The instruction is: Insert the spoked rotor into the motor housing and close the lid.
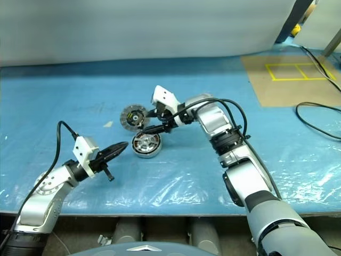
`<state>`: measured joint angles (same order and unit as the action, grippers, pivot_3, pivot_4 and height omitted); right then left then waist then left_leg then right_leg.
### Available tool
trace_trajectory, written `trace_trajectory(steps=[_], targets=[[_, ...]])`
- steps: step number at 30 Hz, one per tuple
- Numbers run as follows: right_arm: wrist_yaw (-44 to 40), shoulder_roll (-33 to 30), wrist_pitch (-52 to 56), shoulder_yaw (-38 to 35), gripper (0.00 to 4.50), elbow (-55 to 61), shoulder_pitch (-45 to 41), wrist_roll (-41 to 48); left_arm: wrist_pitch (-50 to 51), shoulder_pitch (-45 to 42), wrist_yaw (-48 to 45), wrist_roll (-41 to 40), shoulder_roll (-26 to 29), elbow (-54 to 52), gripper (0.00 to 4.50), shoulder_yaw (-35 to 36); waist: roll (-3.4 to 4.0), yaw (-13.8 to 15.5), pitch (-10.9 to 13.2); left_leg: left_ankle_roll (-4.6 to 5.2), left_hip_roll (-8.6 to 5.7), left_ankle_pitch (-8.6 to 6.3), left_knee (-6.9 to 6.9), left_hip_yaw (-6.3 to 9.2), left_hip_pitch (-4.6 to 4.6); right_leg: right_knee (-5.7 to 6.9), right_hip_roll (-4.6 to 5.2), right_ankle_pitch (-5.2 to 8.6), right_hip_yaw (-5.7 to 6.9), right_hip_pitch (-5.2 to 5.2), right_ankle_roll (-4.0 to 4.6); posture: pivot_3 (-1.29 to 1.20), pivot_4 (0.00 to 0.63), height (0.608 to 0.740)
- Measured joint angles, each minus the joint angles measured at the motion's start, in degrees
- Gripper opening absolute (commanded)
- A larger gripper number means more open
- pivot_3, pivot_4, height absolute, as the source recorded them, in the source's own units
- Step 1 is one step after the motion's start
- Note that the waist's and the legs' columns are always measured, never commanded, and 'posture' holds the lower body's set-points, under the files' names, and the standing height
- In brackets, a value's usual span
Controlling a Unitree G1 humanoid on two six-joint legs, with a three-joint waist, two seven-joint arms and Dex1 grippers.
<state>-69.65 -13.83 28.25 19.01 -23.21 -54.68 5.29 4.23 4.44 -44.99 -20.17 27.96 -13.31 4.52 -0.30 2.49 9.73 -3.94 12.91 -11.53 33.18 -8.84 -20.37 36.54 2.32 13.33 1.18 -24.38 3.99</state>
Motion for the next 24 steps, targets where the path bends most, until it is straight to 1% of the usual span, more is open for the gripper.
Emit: trace_trajectory(steps=[1,5,6,7,10,12,16,20,24], targets=[[0.42,0.40,0.15,-0.04,2.02,0.04,0.48,0.20,0.00,-0.06,-0.02,0.00,0.00,0.20,0.00,0.00,0.00,0.01,0.00,0.00,0.00,0.00,-0.01,0.00,0.00,0.00,0.00,0.00,0.00,0.00,0.00,0.00,0.150,0.740],[2.56,1.65,0.10,0.02,0.69,0.16,3.73,0.36,-0.01,-0.23,-0.10,0.01,0.03,0.94,0.00,0.00,0.00,0.04,0.00,0.00,-0.02,0.00,-0.01,0.00,-0.01,-0.01,0.01,0.00,0.00,0.00,0.00,0.00,0.150,0.740],[3.12,1.99,-0.12,0.23,0.29,0.01,4.36,0.33,-0.02,-0.24,-0.23,0.01,0.04,1.06,0.00,0.00,0.00,0.03,0.00,0.00,-0.02,0.00,-0.01,0.00,0.00,-0.01,0.01,0.00,0.00,0.00,0.00,0.00,0.150,0.740],[3.74,2.47,-0.35,0.44,0.04,-0.28,4.90,0.27,-0.02,-0.30,-0.40,0.01,0.04,1.19,0.00,0.00,0.00,-0.02,0.00,-0.01,-0.01,0.00,-0.01,0.00,0.01,-0.01,0.01,0.00,0.00,0.00,0.00,0.00,0.150,0.740],[5.12,3.65,-1.24,1.10,0.04,-1.20,5.85,-0.18,-0.10,-0.86,-0.51,0.02,0.04,1.54,0.00,0.00,0.00,-0.03,0.00,-0.01,0.00,0.00,-0.02,0.00,0.03,0.00,0.00,0.00,0.00,0.00,0.00,0.00,0.150,0.740],[5.58,3.95,-2.63,2.89,0.04,-2.31,6.15,-1.49,-0.18,-1.26,-0.50,0.34,0.04,1.89,0.00,-0.03,0.00,-0.03,0.00,-0.01,-0.01,0.00,-0.02,0.00,0.02,0.00,0.01,0.00,0.00,0.00,0.00,0.00,0.150,0.740],[6.30,4.01,-7.62,5.12,0.04,-3.46,6.94,-4.01,-0.32,-1.24,-0.48,1.64,0.23,3.58,0.00,-0.30,-0.01,-0.10,-0.01,-0.02,-0.01,0.00,-0.03,0.00,0.03,-0.02,0.01,0.00,-0.01,0.01,-0.01,0.00,0.150,0.740],[7.14,4.28,-10.58,5.63,0.04,-4.03,7.34,-5.21,-0.57,-1.26,-0.41,2.37,0.22,3.66,0.00,-0.35,-0.01,-0.13,-0.01,-0.01,-0.02,0.00,-0.06,0.00,0.24,-0.01,0.01,0.01,-0.02,0.15,-0.01,0.00,0.150,0.740],[6.79,4.16,-10.88,5.43,0.04,-3.21,8.04,-5.11,-0.72,-1.35,-0.26,2.87,0.21,4.13,0.00,-0.40,-0.01,-0.10,-0.01,0.00,-0.02,-0.01,-0.06,0.00,0.28,-0.01,0.02,0.01,-0.03,0.20,-0.01,0.00,0.150,0.740]])
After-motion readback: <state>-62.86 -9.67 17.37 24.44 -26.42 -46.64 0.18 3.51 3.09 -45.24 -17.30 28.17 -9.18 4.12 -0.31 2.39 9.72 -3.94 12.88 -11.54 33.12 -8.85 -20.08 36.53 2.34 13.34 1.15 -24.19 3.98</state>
